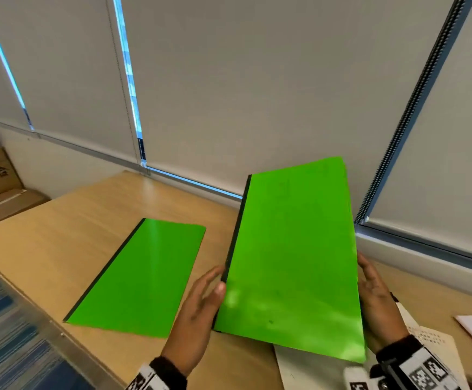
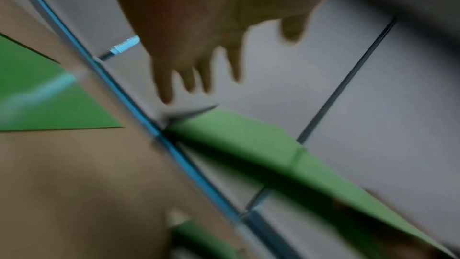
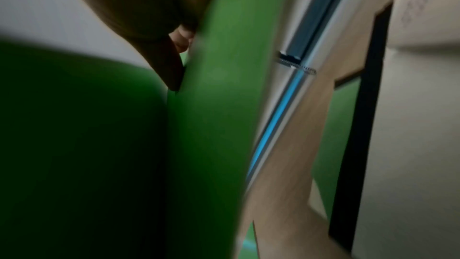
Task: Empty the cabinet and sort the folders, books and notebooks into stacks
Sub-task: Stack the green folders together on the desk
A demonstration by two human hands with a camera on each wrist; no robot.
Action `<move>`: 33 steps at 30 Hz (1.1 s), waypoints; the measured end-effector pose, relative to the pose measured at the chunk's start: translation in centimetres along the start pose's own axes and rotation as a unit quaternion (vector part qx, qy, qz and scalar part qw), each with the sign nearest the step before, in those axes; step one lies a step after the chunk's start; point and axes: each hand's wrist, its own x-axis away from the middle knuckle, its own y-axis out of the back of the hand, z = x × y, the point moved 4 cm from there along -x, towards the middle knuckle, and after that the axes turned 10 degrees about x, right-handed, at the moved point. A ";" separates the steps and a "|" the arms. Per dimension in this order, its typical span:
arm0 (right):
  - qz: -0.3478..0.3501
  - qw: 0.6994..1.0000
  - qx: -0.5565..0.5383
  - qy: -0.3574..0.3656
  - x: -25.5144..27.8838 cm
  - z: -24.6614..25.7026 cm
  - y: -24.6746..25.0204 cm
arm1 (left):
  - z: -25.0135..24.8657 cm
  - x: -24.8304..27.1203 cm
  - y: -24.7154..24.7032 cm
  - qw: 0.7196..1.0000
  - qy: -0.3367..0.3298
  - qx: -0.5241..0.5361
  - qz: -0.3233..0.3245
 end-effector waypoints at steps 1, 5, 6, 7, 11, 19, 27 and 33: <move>0.007 1.000 -0.011 -0.011 0.1 -0.5 -0.6 | 1.2 -0.2 1.0 0.997 0.048 -0.004 -0.058; 0.032 0.997 -0.015 -0.063 0.2 -3.0 -3.3 | 5.3 -0.1 4.0 0.977 0.170 0.092 -0.095; 0.034 0.996 -0.018 -0.077 0.4 -3.4 -4.1 | 5.4 0.0 4.9 0.979 0.159 0.078 -0.102; 0.034 0.995 -0.020 -0.091 0.4 -3.8 -4.9 | 5.3 0.2 5.8 0.980 0.148 0.060 -0.117; 0.103 0.980 0.055 -0.163 0.8 -5.8 -9.6 | 3.9 -0.3 11.2 0.976 0.107 -0.022 -0.189; 0.255 0.914 0.276 -0.153 -2.7 -10.6 -21.1 | 4.2 -4.7 23.7 0.928 0.107 -0.250 -0.255; 0.264 0.877 0.357 -0.184 -4.7 -17.1 -27.9 | 7.7 -7.6 30.2 0.814 0.260 -0.461 -0.240; 0.263 0.805 0.495 -0.192 -4.3 -18.8 -29.0 | 8.7 -7.6 30.2 0.789 0.308 -0.497 -0.190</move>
